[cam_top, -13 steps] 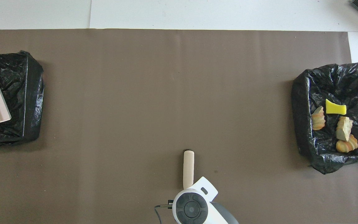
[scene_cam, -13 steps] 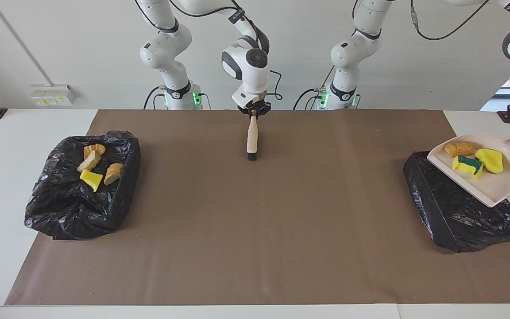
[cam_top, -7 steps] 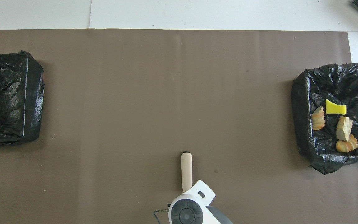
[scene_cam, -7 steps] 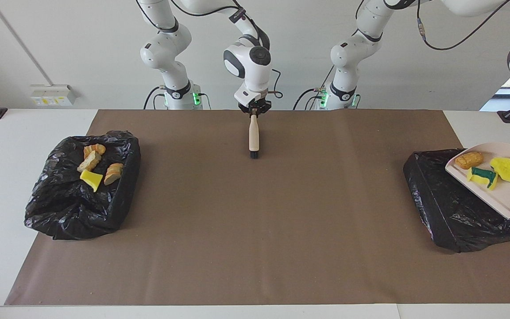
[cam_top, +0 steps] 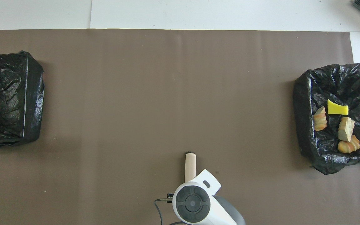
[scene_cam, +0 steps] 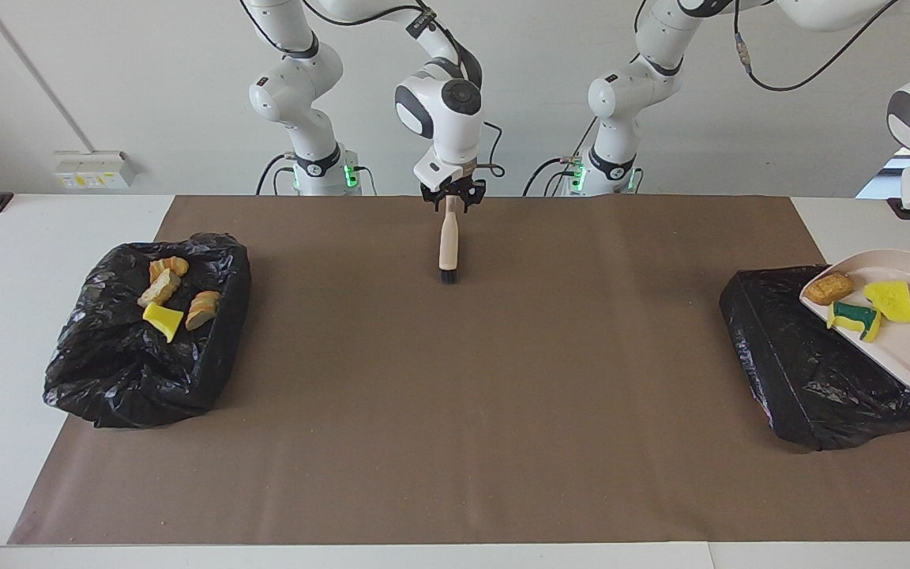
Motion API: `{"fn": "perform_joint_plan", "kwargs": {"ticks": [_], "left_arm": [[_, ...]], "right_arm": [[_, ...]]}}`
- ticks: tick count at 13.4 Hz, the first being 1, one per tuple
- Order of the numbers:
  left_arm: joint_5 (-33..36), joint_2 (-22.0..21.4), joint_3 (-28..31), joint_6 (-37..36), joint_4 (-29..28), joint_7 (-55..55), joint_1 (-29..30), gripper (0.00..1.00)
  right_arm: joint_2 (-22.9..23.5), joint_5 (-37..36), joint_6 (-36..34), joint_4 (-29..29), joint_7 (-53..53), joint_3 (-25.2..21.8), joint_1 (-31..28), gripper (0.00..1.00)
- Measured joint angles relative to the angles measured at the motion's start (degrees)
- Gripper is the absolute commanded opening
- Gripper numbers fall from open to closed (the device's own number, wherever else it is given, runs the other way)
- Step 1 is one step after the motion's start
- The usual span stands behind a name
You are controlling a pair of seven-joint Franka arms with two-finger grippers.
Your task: Sweep and dump trash in bin
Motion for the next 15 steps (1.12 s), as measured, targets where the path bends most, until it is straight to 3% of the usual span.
{"fn": "perform_joint_plan", "kwargs": {"ticks": [7,15], "left_arm": [[5.77,-1.47,0.00,-2.93,0.40,-0.55,-0.63,0.00],[7.50,-4.85,-0.48,-5.12,0.67,-0.55,-1.16,0.00]], "right_arm": [[-2.27,-2.89,-7.91,9.40,-2.53,-0.61,-8.73,1.00],[-6.35,-4.83,-12.37,12.58,-27.90,-1.24,-29.31,1.00]]}}
